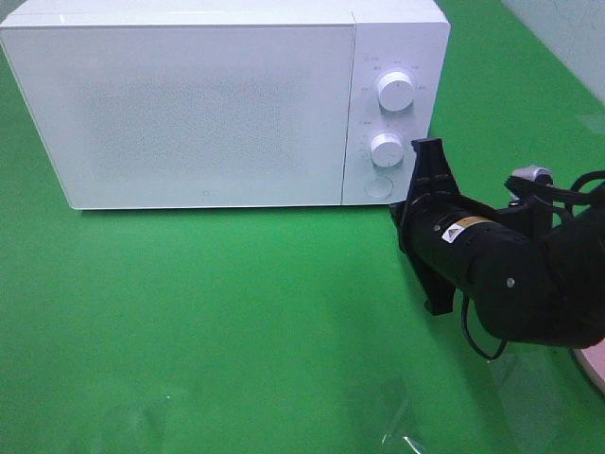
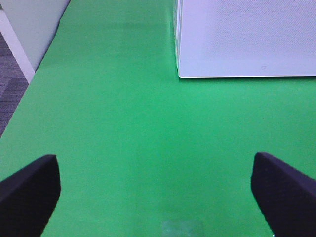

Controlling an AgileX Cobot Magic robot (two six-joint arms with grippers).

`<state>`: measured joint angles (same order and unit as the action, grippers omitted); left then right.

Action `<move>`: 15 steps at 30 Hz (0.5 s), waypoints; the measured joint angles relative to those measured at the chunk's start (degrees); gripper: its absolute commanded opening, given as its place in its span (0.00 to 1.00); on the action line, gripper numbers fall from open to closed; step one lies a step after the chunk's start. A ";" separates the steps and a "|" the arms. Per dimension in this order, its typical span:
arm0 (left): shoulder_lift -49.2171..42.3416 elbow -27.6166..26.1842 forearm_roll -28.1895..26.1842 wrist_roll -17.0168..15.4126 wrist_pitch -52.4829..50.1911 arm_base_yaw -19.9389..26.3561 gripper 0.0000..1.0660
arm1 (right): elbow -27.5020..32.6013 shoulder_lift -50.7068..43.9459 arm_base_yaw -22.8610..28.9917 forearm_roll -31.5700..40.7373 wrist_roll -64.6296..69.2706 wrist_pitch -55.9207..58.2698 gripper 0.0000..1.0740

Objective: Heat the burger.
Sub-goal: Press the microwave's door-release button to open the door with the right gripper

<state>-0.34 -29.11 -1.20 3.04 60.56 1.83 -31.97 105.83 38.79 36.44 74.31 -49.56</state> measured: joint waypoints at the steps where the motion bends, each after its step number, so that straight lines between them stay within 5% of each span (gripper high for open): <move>1: 0.00 0.00 0.00 0.00 0.00 0.00 0.92 | 0.00 0.00 0.00 0.00 0.00 0.00 0.00; 15: 0.00 0.00 0.00 0.00 0.00 0.00 0.92 | -6.76 6.65 -4.98 -5.27 4.53 0.97 0.00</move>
<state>-0.34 -29.11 -1.20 3.04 60.56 1.83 -38.73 112.47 33.80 31.17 78.84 -48.59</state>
